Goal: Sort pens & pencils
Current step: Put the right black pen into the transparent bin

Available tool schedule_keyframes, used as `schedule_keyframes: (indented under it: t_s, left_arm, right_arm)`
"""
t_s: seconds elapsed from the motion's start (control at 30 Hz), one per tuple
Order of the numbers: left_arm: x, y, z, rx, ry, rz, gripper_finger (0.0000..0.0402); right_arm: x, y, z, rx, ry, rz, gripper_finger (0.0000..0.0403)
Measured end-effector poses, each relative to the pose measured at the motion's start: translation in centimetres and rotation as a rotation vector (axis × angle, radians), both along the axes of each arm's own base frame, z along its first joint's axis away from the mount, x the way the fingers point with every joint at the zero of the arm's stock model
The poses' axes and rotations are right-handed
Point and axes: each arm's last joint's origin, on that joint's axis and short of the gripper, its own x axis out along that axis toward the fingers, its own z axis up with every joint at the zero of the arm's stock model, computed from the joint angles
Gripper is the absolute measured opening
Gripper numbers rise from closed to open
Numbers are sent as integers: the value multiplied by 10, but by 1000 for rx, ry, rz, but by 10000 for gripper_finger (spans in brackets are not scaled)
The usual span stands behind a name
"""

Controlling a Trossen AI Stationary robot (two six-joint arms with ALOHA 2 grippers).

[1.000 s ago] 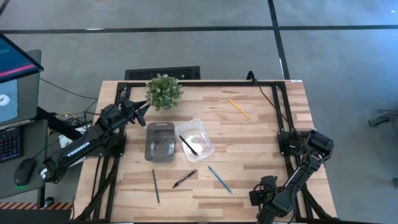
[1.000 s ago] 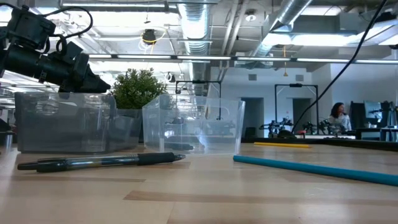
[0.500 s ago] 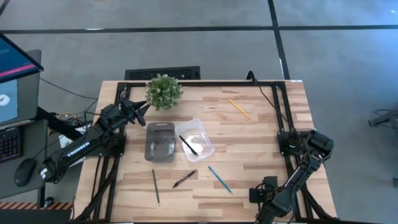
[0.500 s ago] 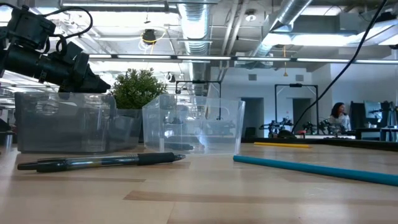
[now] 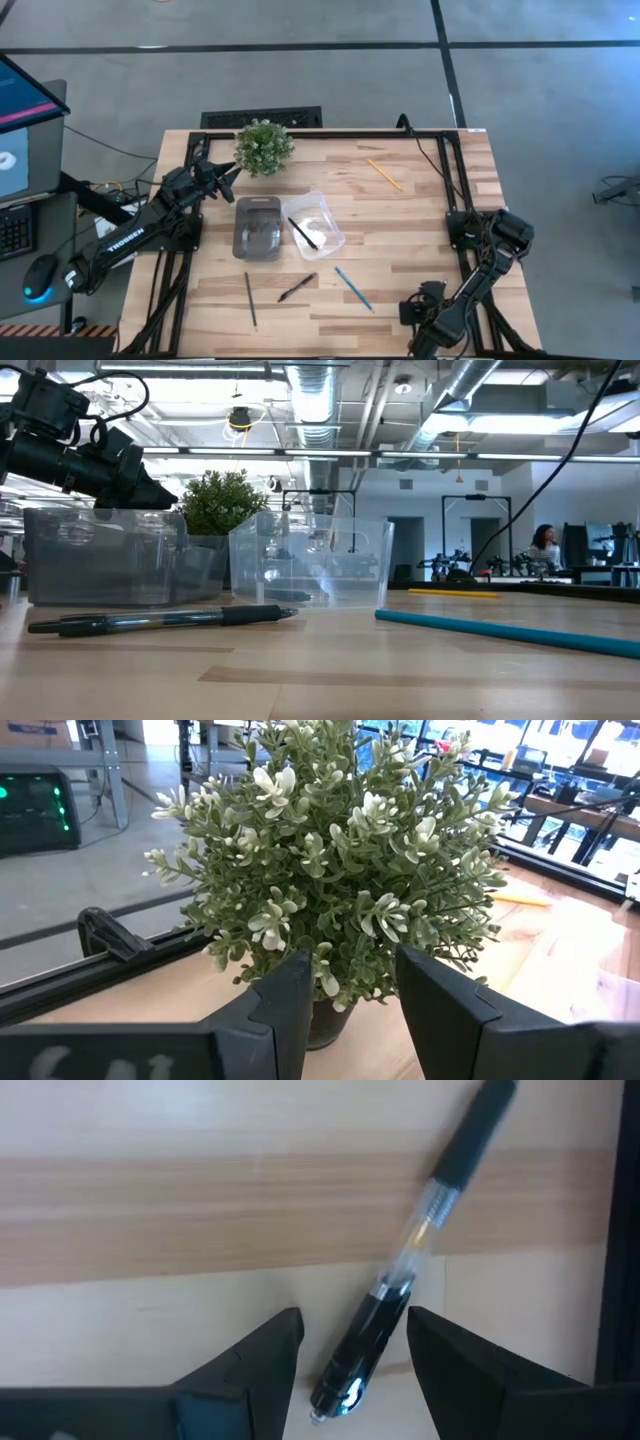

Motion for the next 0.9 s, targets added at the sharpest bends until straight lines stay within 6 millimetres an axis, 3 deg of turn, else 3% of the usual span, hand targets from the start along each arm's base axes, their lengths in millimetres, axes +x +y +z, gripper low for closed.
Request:
schedule_keyframes:
  t_s: [0.2,0.9]
  left_arm:
    - [0,0,0,1,1,0,135]
    - [0,0,0,-1,-1,1,135]
  right_arm:
    - [1,-2,0,20,20,96,214]
    - [3,-3,0,-22,-25,43,214]
